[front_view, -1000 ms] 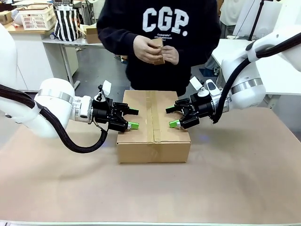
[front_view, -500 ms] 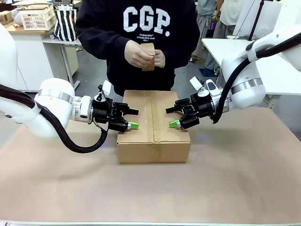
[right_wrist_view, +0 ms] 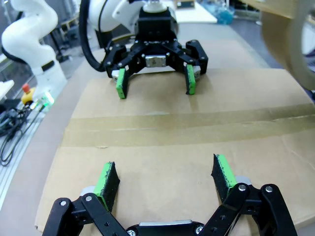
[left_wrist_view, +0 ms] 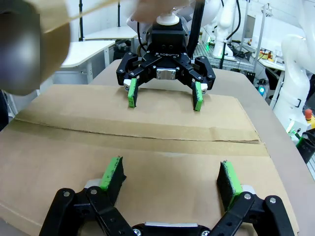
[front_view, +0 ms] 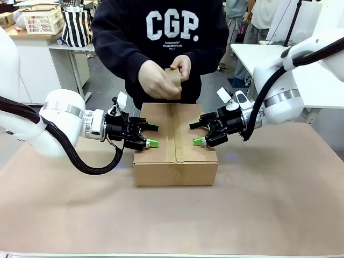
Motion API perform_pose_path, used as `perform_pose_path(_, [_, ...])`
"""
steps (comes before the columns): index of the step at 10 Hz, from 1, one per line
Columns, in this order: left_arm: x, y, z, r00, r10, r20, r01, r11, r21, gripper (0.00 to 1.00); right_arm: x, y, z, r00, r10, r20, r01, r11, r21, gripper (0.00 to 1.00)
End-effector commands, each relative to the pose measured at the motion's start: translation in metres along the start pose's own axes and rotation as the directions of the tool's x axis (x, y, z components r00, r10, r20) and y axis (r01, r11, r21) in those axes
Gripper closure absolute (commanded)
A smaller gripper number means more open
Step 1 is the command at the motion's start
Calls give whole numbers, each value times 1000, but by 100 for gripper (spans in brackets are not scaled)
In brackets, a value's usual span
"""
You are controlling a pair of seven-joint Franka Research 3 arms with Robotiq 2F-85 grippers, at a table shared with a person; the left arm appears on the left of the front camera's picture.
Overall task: Pack the gift set into the box.
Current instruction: Press and hold the closed box until the human finishes sealing it.
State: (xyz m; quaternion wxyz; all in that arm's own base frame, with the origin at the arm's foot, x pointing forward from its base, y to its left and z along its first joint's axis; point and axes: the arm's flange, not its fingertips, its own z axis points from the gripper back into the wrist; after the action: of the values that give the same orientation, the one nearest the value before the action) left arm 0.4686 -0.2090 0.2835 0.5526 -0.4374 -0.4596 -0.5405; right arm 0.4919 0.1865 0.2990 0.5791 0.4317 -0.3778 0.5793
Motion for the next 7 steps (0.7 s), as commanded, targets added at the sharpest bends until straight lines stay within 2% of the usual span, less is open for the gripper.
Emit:
perform_pose_path(1, [-6,0,0,1000,-4,3,4,1000,5,0,-2,0,-1,1000,-2,-6,2,1000,-2,0])
perform_pose_path(7, [-6,0,0,1000,-4,3,4,1000,5,0,-2,0,-1,1000,-2,-6,2,1000,-2,0])
